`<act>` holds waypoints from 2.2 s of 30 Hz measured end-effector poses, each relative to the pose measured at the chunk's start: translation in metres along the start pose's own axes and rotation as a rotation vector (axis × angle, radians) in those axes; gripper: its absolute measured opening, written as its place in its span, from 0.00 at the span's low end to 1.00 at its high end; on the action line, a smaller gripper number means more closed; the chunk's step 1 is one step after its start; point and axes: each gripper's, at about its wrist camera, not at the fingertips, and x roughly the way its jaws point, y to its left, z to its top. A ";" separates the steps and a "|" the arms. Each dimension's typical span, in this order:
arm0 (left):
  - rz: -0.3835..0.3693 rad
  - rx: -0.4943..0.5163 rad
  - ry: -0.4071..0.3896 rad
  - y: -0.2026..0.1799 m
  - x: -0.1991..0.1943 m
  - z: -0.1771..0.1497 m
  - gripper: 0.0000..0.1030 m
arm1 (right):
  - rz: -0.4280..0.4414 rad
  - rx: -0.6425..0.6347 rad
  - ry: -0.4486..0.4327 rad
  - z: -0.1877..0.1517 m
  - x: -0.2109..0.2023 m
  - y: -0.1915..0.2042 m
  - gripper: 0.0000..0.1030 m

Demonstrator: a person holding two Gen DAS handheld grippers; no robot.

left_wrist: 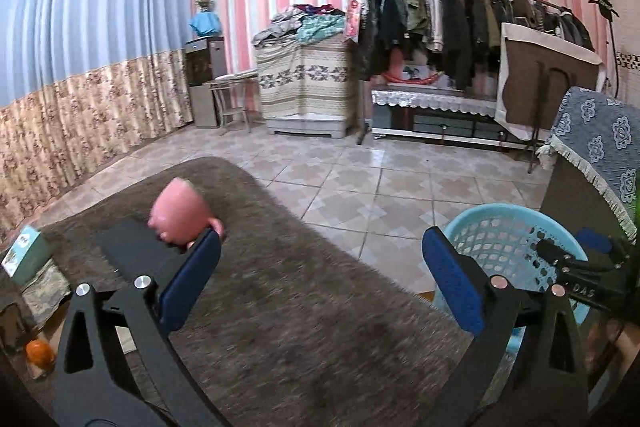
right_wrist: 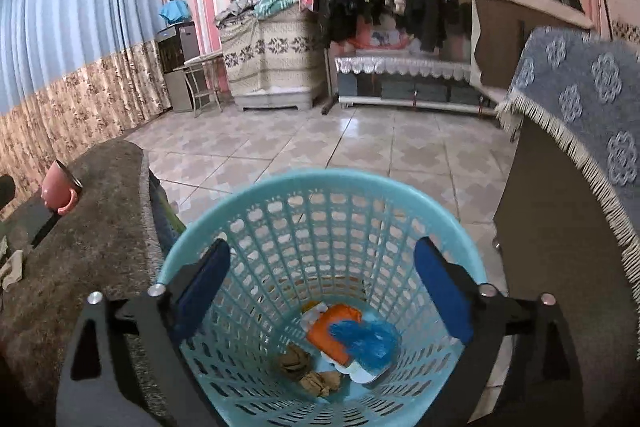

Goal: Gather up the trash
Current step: 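Return both tools over the rug toward the tray with the tangerine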

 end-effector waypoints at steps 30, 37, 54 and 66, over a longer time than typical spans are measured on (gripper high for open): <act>0.291 -0.223 0.016 0.170 -0.128 -0.062 0.95 | 0.197 -0.170 -0.108 -0.009 -0.097 0.114 0.96; 0.331 -0.241 0.030 0.193 -0.138 -0.074 0.95 | 0.234 -0.208 -0.088 -0.016 -0.096 0.133 0.96; 0.396 -0.300 0.062 0.233 -0.144 -0.096 0.95 | 0.257 -0.261 -0.080 -0.022 -0.087 0.164 0.96; 0.435 -0.331 0.104 0.253 -0.135 -0.117 0.95 | 0.289 -0.314 -0.048 -0.036 -0.067 0.190 0.96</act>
